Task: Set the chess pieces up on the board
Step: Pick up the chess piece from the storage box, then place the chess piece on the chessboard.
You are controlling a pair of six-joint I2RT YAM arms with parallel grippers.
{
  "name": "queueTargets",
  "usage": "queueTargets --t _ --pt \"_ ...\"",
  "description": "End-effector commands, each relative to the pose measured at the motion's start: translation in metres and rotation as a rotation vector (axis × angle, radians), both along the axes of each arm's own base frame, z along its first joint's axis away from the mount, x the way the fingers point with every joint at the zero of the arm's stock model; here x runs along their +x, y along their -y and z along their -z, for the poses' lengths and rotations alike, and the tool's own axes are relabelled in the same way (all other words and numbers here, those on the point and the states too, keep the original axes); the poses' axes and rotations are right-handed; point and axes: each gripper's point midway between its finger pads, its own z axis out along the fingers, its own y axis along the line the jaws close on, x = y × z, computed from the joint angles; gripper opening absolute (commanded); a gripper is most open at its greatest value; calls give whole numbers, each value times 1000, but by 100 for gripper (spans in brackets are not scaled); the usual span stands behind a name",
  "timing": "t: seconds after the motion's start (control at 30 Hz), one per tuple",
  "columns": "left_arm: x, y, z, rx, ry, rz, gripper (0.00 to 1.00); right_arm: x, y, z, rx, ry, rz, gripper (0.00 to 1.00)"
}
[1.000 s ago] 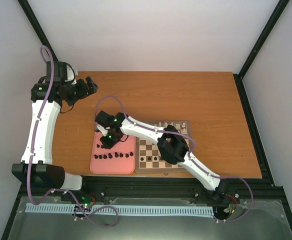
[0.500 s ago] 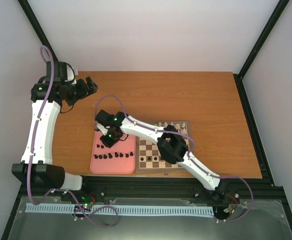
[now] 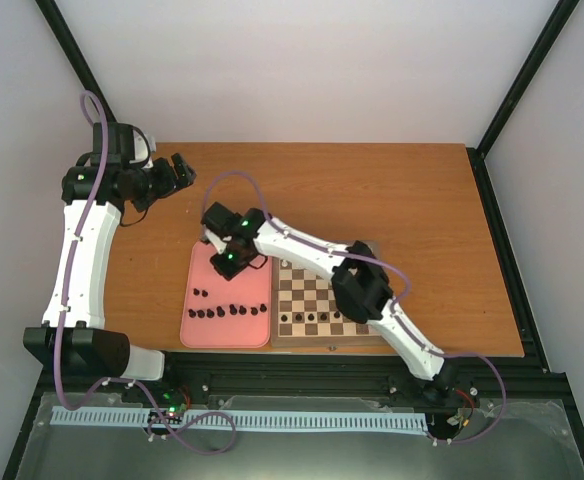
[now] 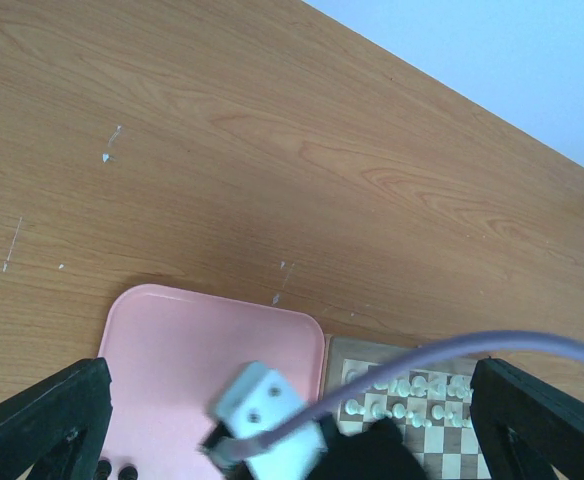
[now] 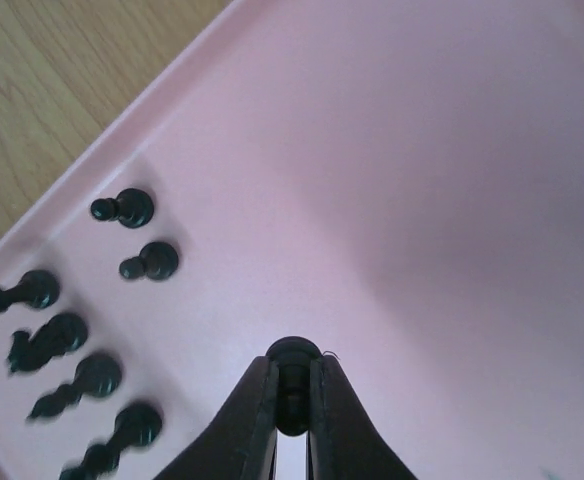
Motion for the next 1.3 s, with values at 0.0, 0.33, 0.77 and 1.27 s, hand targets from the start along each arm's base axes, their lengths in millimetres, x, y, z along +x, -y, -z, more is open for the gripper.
queueTargets --t 0.0,0.33,0.77,1.27 --pt "2 3 -6 4 19 18 100 24 29 -83 79 118 104 3" --pt "6 3 -5 1 13 20 100 -8 168 -77 -89 99 331 3" --pt "9 9 1 -30 -8 30 100 -53 291 -66 -157 60 612 3" --pt "14 18 -1 -8 -2 57 100 -63 296 -43 -103 -27 648 3"
